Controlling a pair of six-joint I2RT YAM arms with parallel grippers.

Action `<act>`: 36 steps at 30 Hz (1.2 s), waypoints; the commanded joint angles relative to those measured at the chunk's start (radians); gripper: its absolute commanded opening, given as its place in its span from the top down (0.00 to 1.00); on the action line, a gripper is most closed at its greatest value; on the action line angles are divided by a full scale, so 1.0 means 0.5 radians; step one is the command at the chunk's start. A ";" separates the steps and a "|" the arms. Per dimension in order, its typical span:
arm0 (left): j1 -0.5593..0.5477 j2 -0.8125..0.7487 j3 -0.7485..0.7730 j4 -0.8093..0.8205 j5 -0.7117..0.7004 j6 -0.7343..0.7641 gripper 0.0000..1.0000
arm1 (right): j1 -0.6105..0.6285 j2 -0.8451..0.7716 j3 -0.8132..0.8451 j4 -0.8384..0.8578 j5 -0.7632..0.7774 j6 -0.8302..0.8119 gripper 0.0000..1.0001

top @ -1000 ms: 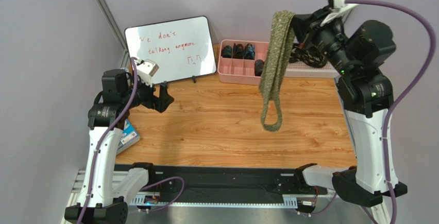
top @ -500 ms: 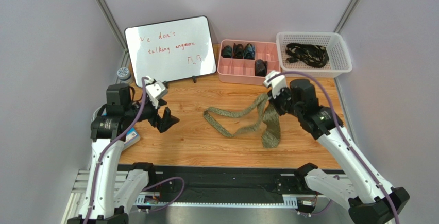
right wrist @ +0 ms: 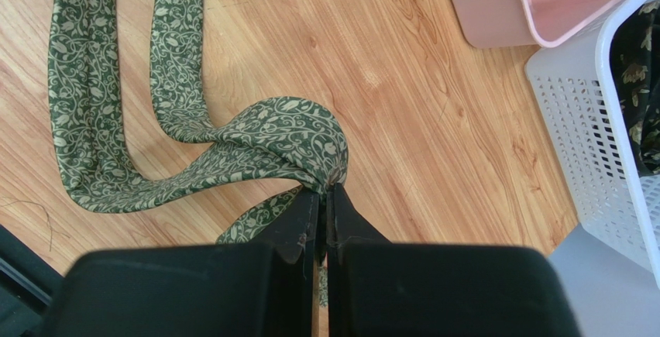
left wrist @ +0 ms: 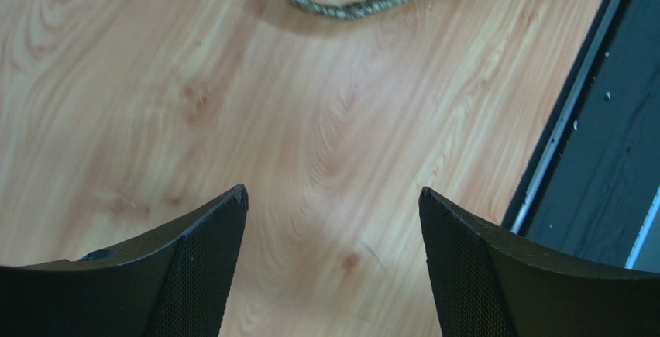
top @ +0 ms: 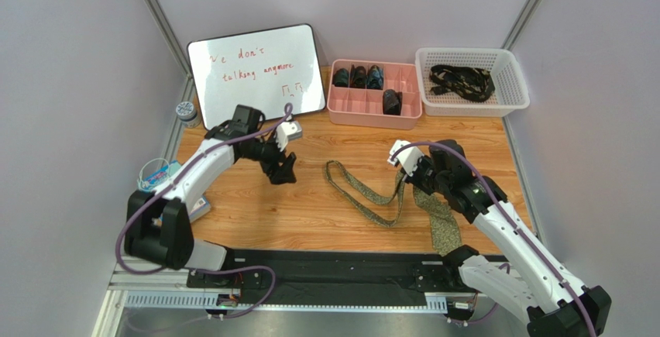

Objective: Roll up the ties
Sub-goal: Close the tie at the center of the board.

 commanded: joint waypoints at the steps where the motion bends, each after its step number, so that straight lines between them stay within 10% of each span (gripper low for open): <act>1: -0.189 0.347 0.383 0.316 -0.020 -0.179 0.17 | 0.006 -0.031 -0.022 0.011 0.025 -0.075 1.00; 18: -0.637 1.234 1.062 0.245 -0.422 -0.076 0.23 | 0.006 -0.120 -0.102 -0.146 0.040 -0.161 1.00; 25: -0.683 1.338 1.182 0.064 -0.530 0.038 0.55 | 0.006 -0.126 -0.129 -0.134 0.071 -0.204 1.00; 29: -0.659 1.348 1.246 -0.089 -0.655 0.087 0.95 | -0.009 -0.099 -0.160 -0.027 0.117 -0.295 1.00; 36: -0.346 1.038 1.243 -0.092 -0.613 0.089 1.00 | -0.117 0.211 0.060 0.161 0.151 -0.339 1.00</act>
